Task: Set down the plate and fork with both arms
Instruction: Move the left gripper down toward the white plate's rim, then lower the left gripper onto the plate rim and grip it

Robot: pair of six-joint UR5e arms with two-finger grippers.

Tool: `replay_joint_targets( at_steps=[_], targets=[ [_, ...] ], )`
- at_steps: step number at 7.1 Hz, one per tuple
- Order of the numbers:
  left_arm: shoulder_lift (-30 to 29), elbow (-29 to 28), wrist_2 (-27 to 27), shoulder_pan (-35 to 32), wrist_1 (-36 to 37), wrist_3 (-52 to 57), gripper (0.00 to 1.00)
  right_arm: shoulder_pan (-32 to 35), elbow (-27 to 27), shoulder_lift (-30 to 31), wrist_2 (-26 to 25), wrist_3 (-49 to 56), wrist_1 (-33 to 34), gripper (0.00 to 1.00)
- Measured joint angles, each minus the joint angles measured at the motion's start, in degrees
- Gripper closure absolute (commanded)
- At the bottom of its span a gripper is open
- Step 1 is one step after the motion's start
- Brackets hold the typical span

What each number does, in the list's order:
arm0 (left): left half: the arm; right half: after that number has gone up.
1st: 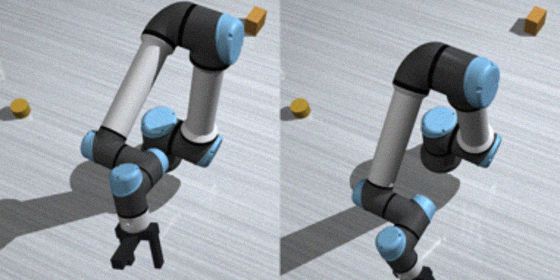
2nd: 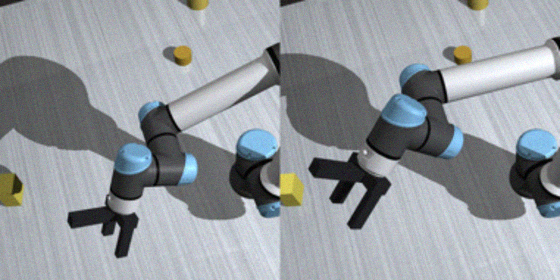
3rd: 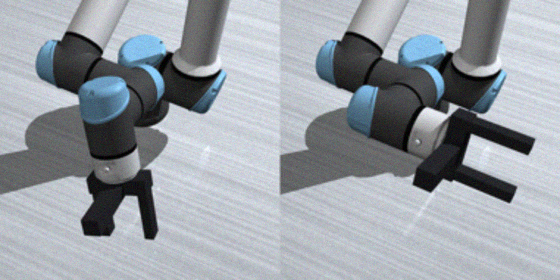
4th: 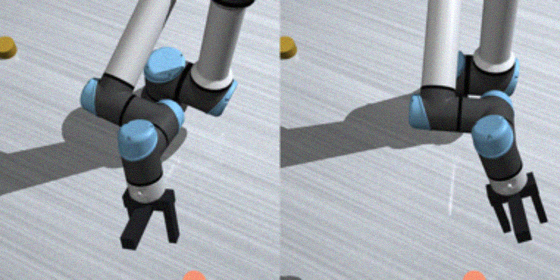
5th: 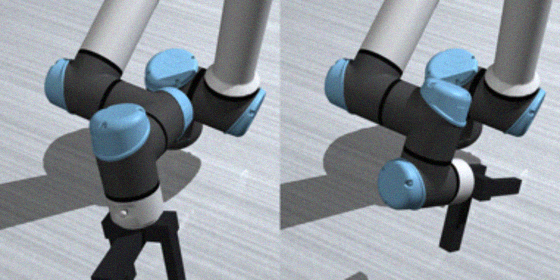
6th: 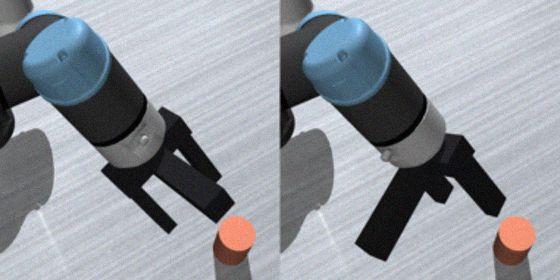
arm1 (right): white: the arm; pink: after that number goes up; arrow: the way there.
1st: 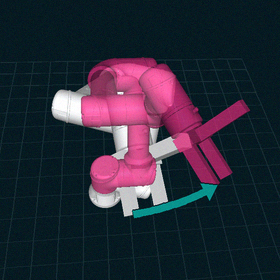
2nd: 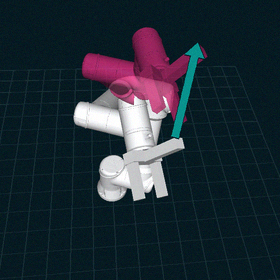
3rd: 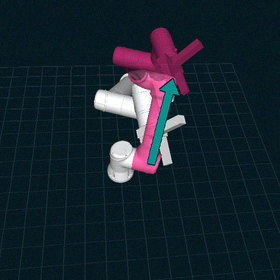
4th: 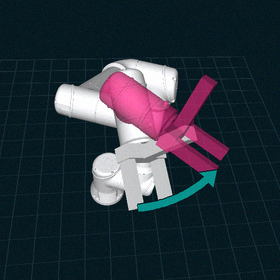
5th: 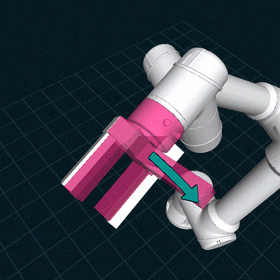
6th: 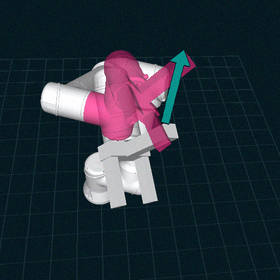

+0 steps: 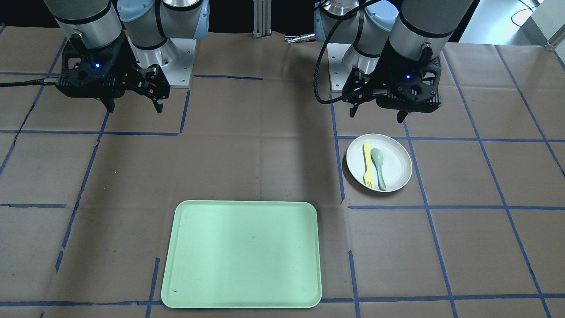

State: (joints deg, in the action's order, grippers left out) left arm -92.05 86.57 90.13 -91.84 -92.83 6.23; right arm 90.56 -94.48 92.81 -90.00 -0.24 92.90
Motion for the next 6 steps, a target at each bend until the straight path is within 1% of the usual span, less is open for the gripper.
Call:
replay_joint_targets(
  at_steps=[2, 3, 4, 6],
  targets=[
    [1.7, 3.0, 0.0, 2.0, 0.7, 3.7, 0.0, 0.0, 0.0, 0.0, 0.0, 0.1, 0.0, 0.0],
    [3.0, 4.8, 0.0, 4.9, 0.6, 7.2, 0.0, -0.1, 0.0, 0.0, 0.0, 0.1, 0.0, 0.0],
    [4.7, 7.8, -0.3, 9.2, 0.6, 12.6, 0.0, -0.1, 0.0, 0.0, 0.0, 0.1, 0.0, 0.0],
    [7.8, 17.0, -0.6, 18.4, 4.0, 22.8, 0.0, -0.1, 0.0, 0.0, 0.0, 0.1, 0.0, 0.0]
  ],
)
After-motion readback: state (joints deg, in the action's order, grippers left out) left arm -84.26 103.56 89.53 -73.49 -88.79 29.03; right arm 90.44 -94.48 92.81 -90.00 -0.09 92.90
